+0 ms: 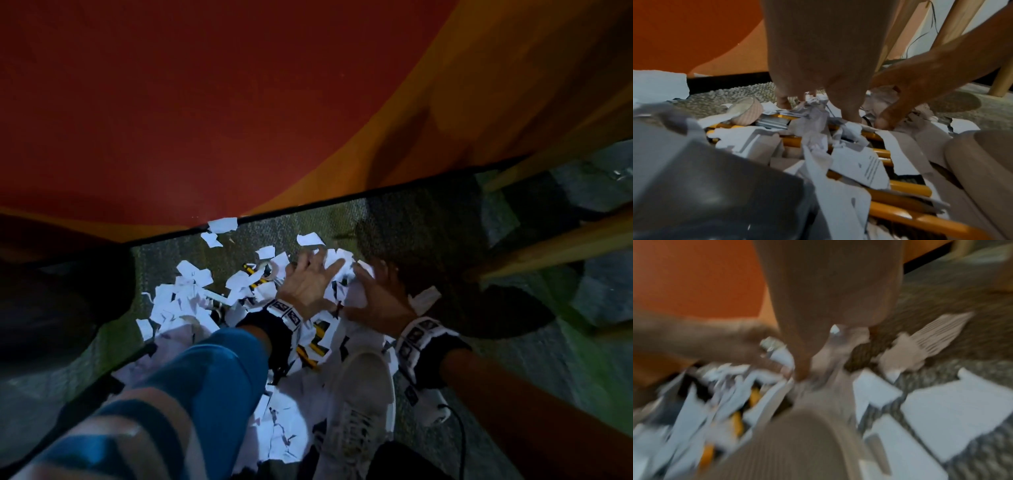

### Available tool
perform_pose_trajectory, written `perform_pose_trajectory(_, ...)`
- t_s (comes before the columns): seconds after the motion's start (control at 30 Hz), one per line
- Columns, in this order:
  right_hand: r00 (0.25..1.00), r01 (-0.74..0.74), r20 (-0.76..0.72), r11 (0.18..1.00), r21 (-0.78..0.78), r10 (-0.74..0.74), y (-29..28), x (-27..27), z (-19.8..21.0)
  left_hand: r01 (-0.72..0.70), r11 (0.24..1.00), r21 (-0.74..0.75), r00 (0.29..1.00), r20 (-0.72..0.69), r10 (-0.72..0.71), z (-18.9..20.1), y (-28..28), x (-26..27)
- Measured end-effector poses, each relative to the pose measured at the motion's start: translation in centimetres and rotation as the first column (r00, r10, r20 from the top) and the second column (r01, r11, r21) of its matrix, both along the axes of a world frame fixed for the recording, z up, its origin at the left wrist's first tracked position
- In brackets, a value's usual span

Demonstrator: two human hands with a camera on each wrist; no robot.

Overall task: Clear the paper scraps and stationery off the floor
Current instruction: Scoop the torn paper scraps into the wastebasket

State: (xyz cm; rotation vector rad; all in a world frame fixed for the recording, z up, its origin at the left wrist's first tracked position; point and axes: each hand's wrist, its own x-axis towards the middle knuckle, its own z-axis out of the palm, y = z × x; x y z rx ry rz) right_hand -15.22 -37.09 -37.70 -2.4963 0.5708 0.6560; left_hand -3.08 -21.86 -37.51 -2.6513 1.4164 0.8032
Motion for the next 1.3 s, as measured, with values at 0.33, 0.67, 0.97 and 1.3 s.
perform_pose_trajectory(0.33,0.933,-0.011,0.355,0.976,0.217,-0.069,1.1,1.3,-1.7,-0.271,0.902,-0.336,0.957,-0.198,0.214,-0.4,1.5,0.3)
perform_pose_trajectory(0.67,0.997,0.016,0.072,0.972,0.236,-0.034,-0.3,5.0,0.2,-0.562,0.683,-0.467,0.826,-0.366,0.430,1.5,4.1,2.3)
perform_pose_trajectory(0.97,0.998,0.000,0.055,0.982,0.190,-0.010,3.4,6.4,2.6,-0.637,0.570,-0.519,0.771,-0.453,0.449,5.6,6.6,2.8)
perform_pose_trajectory(1.3,0.939,0.021,0.302,0.907,0.421,-0.162,5.4,10.3,17.5,-0.717,0.383,-0.583,0.697,-0.578,0.425,17.3,15.4,4.8)
